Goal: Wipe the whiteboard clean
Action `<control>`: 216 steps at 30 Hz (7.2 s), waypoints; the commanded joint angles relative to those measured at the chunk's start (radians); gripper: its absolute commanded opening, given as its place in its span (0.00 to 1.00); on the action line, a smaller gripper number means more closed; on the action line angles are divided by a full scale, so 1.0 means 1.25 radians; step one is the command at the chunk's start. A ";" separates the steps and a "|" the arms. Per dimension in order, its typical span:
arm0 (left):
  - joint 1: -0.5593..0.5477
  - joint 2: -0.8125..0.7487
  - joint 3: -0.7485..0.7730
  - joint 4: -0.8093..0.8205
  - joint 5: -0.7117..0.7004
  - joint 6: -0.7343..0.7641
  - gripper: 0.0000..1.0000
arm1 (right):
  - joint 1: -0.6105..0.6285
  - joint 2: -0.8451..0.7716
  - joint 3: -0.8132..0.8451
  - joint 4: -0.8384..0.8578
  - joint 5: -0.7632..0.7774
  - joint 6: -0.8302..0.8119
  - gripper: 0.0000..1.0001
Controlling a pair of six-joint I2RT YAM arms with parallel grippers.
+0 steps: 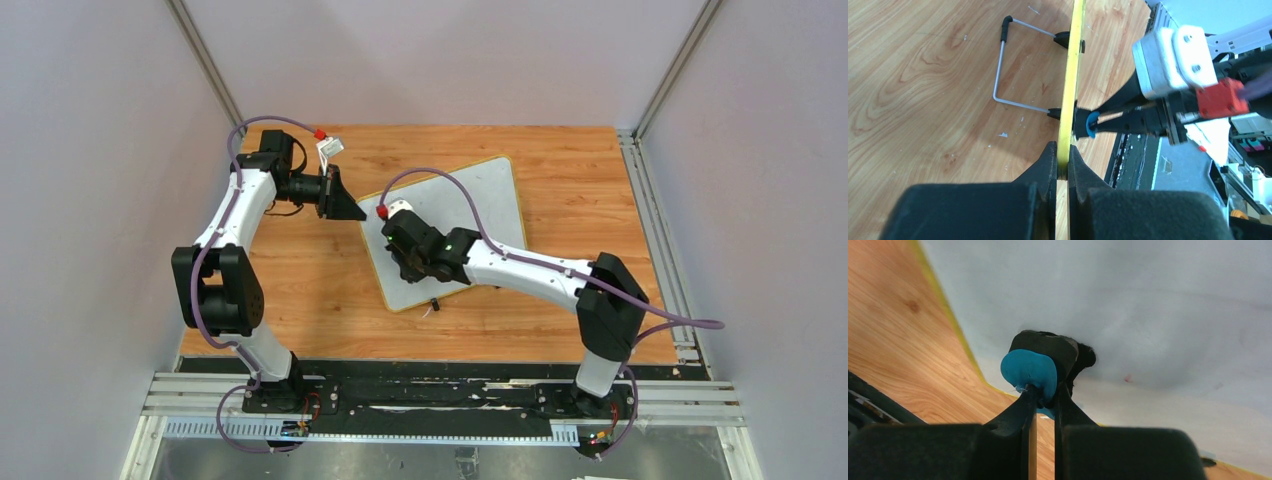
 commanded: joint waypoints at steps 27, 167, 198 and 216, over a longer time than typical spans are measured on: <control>-0.024 -0.003 0.009 -0.027 -0.052 0.038 0.00 | 0.002 -0.020 -0.034 -0.009 -0.003 0.005 0.01; -0.024 0.021 0.026 -0.028 -0.096 0.024 0.00 | -0.957 -0.528 -0.301 -0.363 -0.194 -0.131 0.01; -0.024 0.050 0.054 -0.028 -0.109 0.015 0.00 | -1.073 -0.134 -0.244 -0.361 -0.315 -0.144 0.27; -0.024 0.046 0.054 -0.028 -0.115 0.012 0.00 | -1.073 -0.054 -0.246 -0.288 -0.241 -0.131 0.33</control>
